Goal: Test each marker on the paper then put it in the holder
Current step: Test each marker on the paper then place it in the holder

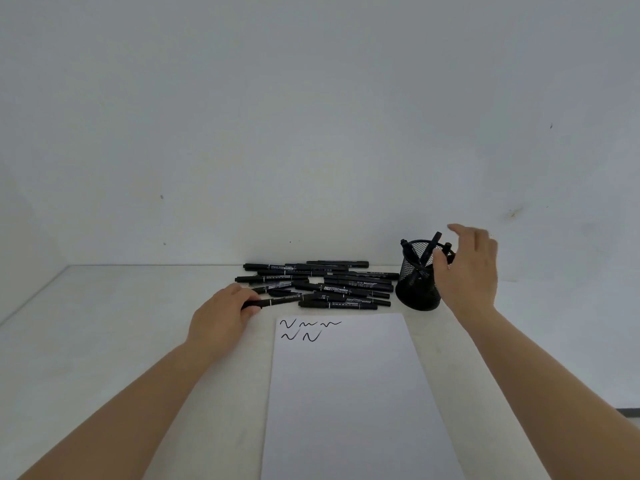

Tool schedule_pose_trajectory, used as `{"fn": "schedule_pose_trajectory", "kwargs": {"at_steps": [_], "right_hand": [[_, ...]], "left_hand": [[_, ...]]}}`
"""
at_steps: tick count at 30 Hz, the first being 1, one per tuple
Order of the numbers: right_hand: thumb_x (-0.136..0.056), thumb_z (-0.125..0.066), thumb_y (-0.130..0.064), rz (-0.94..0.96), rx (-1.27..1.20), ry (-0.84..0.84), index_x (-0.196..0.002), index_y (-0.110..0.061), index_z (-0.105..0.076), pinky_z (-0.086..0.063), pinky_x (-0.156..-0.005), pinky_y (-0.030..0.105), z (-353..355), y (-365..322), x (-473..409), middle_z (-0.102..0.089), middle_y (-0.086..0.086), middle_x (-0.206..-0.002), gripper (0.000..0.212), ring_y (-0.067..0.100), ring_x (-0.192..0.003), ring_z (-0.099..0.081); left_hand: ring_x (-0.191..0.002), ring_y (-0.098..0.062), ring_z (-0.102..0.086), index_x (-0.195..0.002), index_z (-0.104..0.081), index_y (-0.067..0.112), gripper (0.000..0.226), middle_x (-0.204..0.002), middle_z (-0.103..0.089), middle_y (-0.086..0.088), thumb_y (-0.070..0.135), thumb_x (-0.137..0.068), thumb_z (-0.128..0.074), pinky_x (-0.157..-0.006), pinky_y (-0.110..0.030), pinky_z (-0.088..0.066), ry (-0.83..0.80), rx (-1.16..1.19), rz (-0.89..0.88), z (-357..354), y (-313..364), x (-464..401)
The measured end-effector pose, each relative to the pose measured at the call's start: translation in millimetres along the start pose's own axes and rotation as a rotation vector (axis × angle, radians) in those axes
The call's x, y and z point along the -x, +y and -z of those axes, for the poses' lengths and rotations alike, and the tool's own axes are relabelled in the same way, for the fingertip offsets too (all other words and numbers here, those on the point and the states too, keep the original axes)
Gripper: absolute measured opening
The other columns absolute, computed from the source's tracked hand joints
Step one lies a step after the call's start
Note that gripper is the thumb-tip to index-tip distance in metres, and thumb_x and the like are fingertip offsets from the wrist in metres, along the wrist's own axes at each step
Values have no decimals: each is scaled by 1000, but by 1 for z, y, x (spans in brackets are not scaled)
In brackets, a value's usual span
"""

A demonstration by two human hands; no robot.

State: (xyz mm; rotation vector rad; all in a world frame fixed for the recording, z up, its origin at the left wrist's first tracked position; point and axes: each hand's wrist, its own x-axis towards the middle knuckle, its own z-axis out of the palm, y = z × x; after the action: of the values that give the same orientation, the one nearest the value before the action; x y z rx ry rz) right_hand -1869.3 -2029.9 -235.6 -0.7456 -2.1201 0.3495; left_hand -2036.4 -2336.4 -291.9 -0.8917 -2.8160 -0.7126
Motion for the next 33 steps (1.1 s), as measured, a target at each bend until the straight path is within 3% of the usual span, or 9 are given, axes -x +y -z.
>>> {"fn": "schedule_pose_trajectory", "kwargs": {"at_steps": [4,6,10,14,19,22,25,28,33], "right_hand": [[-87,-52,-19,38,-244,64,-110,-13,-54,-37,-79,30,8,-30,22,-58,5,-96,24,23,-91,-49],[-91,-51,-23,-66,-447,-213,-95,-22,-58,-38,-68,29,6,-52,38,-59,-4,-73,8,13,-70,-52],[-95,-47,-23,-142,-724,-670,-86,-16,-64,-39,-57,21,3,-91,75,-56,-6,-59,20,7,-53,-45],[-97,-43,-22,-310,-945,-622,-72,-11,-61,-34,-48,12,5,-103,97,-46,-10,-45,32,3,-44,-39],[-96,-42,-16,-524,-1108,-454,-62,-11,-53,-28,-39,15,2,-102,90,-40,-6,-40,36,4,-34,-32],[-98,-39,-20,-652,-1138,-163,-67,-12,-51,-28,-38,17,7,-70,62,-41,-7,-37,35,4,-32,-32],[-96,-47,-22,-567,-899,-292,-71,-13,-56,-34,-38,16,-3,-53,64,-54,-3,-47,27,4,-37,-45],[-89,-57,-20,-532,-718,-556,-71,-15,-59,-38,-41,19,-23,-60,80,-62,-2,-53,18,7,-46,-53],[-84,-58,-17,-549,-685,-413,-67,-16,-59,-40,-53,26,-44,-58,98,-59,-3,-50,17,13,-52,-54]], "left_hand": [[-94,-20,-58,-104,-59,25,15,-98,-65,7,29,-92,-52,-76,-32,-44,35,218,35,9,24,11],[-87,-19,-60,-91,-56,31,5,-85,-66,10,28,-91,-52,-75,-34,-45,8,373,5,12,43,22],[-70,-3,-58,-78,-50,38,17,-68,-64,20,26,-91,-50,-68,-23,-43,-81,516,-108,17,84,48],[-51,-7,-40,-73,-45,29,23,-53,-47,11,31,-96,-41,-54,-28,-33,-226,465,-208,16,99,69],[-44,-6,-28,-61,-43,17,36,-45,-33,12,19,-97,-38,-46,-14,-25,-485,947,19,26,101,78],[-51,-12,-33,-60,-40,25,38,-50,-38,9,25,-97,-37,-52,-24,-30,-373,606,26,22,76,81],[-63,-14,-49,-73,-38,29,26,-64,-55,10,37,-97,-33,-59,-31,-35,-178,182,-62,11,57,83],[-81,-10,-54,-89,-48,26,21,-86,-61,14,38,-96,-34,-69,-28,-42,-124,199,-154,-6,59,83],[-101,-6,-46,-109,-52,25,26,-106,-54,14,38,-97,-32,-83,-28,-42,-184,146,-257,-23,50,85]]}}
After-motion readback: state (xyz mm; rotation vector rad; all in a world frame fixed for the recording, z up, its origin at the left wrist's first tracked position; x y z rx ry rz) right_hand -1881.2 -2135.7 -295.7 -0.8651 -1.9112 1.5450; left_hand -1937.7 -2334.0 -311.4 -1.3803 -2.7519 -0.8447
